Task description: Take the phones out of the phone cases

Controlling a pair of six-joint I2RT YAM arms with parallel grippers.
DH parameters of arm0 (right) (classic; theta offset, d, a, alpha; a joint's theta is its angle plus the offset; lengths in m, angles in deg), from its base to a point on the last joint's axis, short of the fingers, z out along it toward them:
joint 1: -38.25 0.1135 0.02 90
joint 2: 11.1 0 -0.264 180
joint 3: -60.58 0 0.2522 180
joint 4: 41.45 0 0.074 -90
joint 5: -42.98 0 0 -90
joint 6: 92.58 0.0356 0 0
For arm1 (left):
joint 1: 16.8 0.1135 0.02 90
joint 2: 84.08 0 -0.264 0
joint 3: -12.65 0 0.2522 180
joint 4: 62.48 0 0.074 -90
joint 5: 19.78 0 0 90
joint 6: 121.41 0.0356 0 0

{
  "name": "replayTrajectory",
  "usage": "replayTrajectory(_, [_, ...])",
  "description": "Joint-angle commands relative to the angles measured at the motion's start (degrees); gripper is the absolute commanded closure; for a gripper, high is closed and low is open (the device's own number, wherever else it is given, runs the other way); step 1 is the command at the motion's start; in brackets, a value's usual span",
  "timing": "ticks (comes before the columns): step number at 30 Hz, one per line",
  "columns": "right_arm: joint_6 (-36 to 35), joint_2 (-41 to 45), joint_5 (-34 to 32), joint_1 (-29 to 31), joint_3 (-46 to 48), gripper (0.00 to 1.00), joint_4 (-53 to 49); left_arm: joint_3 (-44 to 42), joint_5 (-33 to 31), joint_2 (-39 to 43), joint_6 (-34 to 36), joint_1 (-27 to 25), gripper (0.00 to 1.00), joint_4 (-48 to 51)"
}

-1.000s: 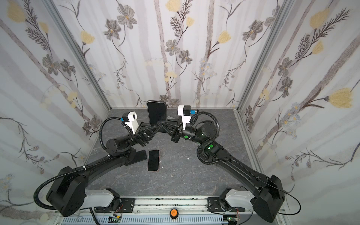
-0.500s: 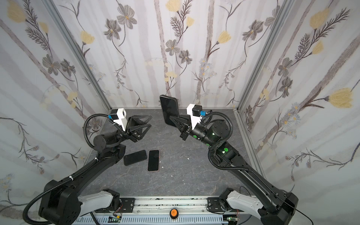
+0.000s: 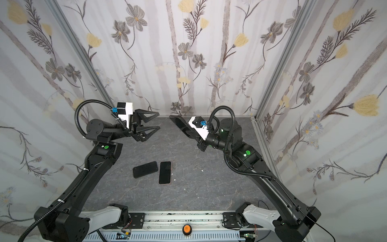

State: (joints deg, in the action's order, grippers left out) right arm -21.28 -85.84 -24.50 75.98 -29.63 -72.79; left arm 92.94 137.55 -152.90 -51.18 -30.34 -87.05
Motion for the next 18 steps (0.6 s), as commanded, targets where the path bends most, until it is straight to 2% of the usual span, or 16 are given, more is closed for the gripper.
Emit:
replayTrajectory(1, [-6.3, -0.7, 2.7, -0.1, -1.1, 1.00, -4.1, 1.8, 4.8, -0.9, 1.2, 0.2, 0.27, 2.5])
replayTrajectory(5, [-7.8, -1.0, 4.0, -0.1, -1.0, 1.00, -4.6, 1.8, 6.0, -1.1, 1.8, 0.1, 0.28, 3.1])
replayTrajectory(11, [-9.1, -2.4, 4.7, -0.3, -1.3, 1.00, -5.7, 1.4, 5.0, -2.5, 6.3, 0.2, 0.32, 6.1])
replayTrajectory(15, [-6.9, -2.9, 6.9, -2.4, -1.4, 1.00, -7.4, 1.8, 1.8, -2.7, 14.0, -0.3, 0.33, 12.8])
replayTrajectory(18, [-6.3, -3.1, 9.4, -4.6, -1.4, 1.00, -8.9, 4.5, -3.2, -2.6, 24.2, -2.4, 0.33, 24.1])
